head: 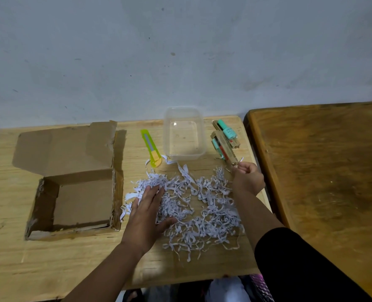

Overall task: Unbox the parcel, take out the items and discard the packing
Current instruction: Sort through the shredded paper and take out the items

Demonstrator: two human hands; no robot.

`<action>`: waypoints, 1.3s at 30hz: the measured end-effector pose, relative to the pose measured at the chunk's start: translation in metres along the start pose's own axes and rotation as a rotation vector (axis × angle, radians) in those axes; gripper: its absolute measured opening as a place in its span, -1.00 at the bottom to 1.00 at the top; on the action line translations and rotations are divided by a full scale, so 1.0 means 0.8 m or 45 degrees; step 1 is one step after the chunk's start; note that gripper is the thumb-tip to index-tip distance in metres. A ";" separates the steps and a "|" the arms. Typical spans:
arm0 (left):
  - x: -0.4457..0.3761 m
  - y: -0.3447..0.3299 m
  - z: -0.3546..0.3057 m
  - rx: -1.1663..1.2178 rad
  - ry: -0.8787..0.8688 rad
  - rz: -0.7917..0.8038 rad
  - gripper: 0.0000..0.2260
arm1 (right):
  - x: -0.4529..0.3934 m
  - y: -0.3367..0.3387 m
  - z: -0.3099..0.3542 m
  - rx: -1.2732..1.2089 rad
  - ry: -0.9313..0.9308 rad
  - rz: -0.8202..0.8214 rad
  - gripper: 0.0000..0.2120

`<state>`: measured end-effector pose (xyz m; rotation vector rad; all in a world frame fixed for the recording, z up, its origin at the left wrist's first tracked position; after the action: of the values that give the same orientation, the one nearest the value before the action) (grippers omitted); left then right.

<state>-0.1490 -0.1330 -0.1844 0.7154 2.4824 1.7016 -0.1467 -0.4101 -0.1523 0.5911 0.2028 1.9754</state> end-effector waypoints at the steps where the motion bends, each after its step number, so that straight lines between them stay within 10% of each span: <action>1: 0.000 0.000 0.000 0.000 0.000 -0.002 -0.02 | 0.001 0.002 -0.001 0.039 0.022 0.012 -0.86; 21: -0.002 -0.005 0.003 0.013 -0.047 -0.038 -0.03 | 0.046 -0.008 0.002 0.562 0.918 0.440 -0.80; 39: -0.003 -0.008 0.006 0.034 -0.087 -0.118 -0.13 | 0.031 -0.055 0.000 0.918 0.625 0.543 -0.60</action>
<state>-0.1480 -0.1320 -0.1925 0.6384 2.4559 1.5891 -0.1206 -0.3675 -0.1616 0.6148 1.2128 2.4295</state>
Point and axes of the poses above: each hand's wrist, its own x-axis away from the middle knuckle, its own y-axis out of the back of the hand, z = x × y, the point moved 5 cm from there along -x, towards the middle knuckle, and after that the axes turned 4 degrees about -x, right-handed, at the moved point
